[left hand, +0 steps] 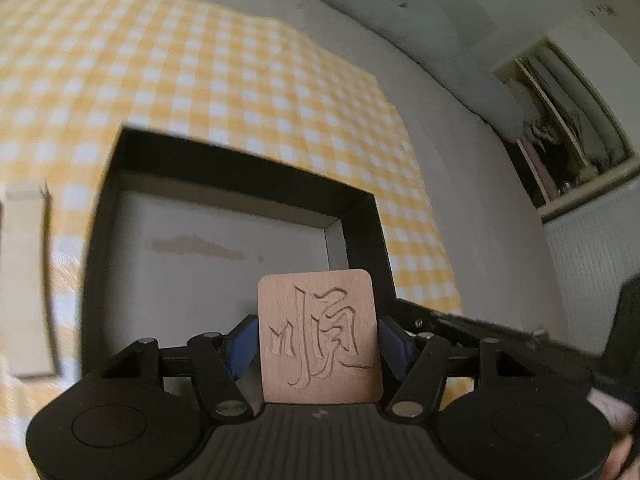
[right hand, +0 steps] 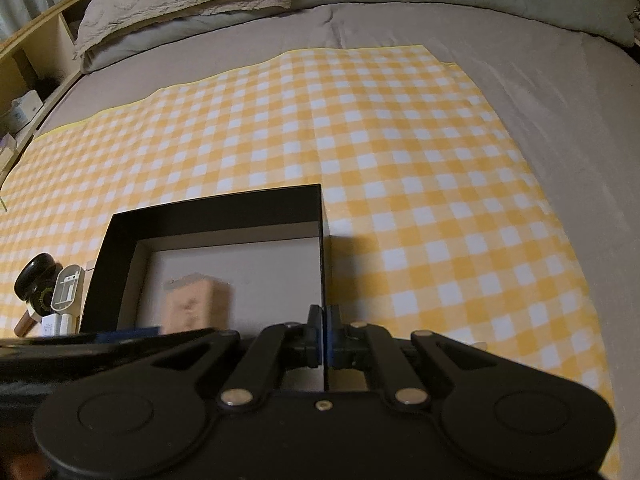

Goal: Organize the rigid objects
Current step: 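Carry the wooden tile into the black box and open the left tool, then move the left tool back over the remaining objects, then grasp the black charger plug with the left tool, then carry the black charger plug into the box and release it, then move the left tool to the black round tin and grasp it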

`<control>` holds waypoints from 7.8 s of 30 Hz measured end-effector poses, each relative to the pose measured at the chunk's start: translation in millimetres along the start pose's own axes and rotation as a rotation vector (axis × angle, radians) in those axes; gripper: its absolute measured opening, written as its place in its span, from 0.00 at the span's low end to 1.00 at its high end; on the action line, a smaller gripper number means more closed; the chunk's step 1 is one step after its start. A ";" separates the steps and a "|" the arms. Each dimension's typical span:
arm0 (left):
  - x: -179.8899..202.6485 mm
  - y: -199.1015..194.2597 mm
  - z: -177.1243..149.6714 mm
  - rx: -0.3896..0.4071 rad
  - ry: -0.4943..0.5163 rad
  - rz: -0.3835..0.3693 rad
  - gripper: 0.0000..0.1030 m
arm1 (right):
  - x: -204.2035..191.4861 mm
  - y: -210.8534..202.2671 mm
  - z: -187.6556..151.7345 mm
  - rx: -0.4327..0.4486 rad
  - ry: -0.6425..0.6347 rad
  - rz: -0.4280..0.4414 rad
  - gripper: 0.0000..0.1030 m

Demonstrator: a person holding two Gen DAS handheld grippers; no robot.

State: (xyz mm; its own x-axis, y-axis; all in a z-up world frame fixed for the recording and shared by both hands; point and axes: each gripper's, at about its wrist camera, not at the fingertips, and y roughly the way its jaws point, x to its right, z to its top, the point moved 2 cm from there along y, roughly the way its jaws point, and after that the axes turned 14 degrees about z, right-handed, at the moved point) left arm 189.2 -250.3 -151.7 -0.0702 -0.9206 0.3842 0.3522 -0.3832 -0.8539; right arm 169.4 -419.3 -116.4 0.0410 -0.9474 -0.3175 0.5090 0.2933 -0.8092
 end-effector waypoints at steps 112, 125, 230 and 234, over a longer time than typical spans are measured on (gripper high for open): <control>-206.6 -107.5 -25.7 -0.070 0.032 0.372 0.46 | -10.2 17.3 2.5 -0.071 -0.027 -0.100 0.03; -199.3 -91.6 -23.4 -0.046 0.092 0.452 0.60 | -10.6 18.4 2.4 -0.075 -0.034 -0.104 0.04; -86.7 -120.0 -15.6 0.210 0.252 0.224 1.00 | -16.7 5.6 -19.0 -0.153 -0.041 -0.120 0.04; -112.2 -131.0 -7.1 0.224 0.220 0.249 1.00 | -19.0 3.4 -22.7 -0.160 -0.066 -0.134 0.04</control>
State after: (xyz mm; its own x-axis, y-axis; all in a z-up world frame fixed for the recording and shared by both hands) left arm 144.3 -97.3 -85.4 -0.1466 -0.9867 0.0704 0.5766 -0.1431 -0.8044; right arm 150.8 -397.4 -124.3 0.0409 -0.9840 -0.1736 0.3710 0.1762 -0.9117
